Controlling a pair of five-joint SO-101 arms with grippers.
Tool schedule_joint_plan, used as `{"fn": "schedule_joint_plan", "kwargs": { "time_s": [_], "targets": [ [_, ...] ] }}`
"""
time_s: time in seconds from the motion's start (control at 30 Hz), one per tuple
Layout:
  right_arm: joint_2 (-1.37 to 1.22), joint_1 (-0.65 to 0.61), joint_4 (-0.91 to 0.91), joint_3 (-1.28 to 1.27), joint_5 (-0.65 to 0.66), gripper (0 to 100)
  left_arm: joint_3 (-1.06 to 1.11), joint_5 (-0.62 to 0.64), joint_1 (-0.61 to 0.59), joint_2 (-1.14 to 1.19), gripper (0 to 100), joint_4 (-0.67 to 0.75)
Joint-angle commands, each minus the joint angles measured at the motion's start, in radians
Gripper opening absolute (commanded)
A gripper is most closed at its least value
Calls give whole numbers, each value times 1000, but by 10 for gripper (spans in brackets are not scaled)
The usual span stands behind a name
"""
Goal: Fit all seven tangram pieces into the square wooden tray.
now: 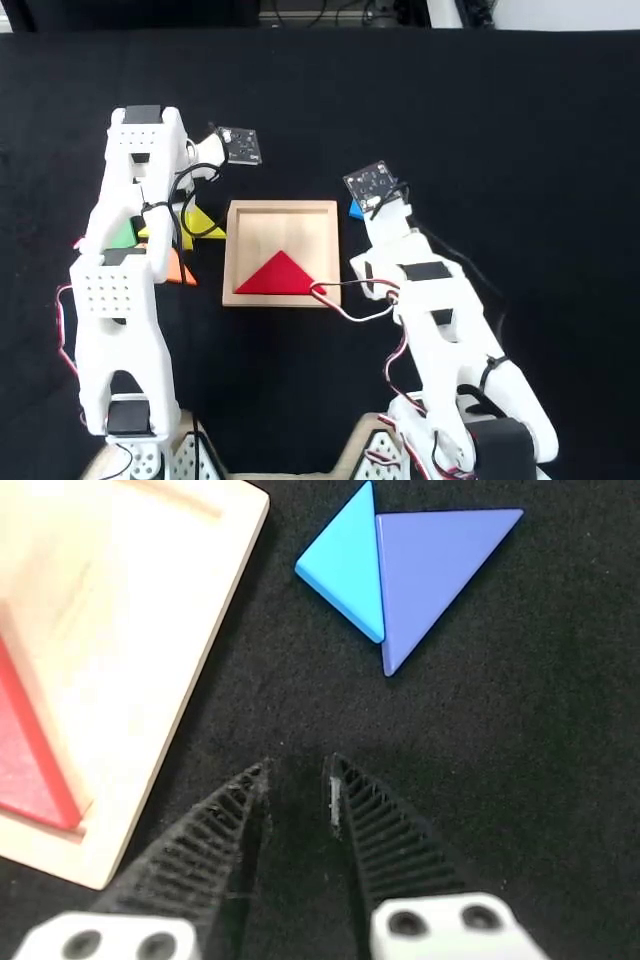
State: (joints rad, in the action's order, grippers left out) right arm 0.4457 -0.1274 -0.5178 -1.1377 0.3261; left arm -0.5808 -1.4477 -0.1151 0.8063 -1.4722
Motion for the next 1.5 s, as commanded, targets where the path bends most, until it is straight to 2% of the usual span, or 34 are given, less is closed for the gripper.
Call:
{"fn": "schedule_joint_plan", "kwargs": {
  "time_s": [0.0,0.27,0.47,0.77,0.93,1.07,1.3,1.47],
  "targets": [
    [27,9,14,4,-2,93,-18,-86,-4,0,310,11],
    [27,9,14,4,-2,93,-7,-92,25,5,310,14],
    [27,9,14,4,-2,93,-65,-86,21,117,310,54],
    [27,9,14,4,-2,93,-231,-86,8,207,310,-52],
    [27,9,14,4,-2,93,-251,-84,8,230,310,-60],
    [27,9,14,4,-2,93,-255,-34,25,239,309,-61],
    [27,9,14,4,-2,93,-255,-25,33,232,134,-58],
    [27,9,14,4,-2,93,-257,-23,35,230,120,-58]
  ]
}}
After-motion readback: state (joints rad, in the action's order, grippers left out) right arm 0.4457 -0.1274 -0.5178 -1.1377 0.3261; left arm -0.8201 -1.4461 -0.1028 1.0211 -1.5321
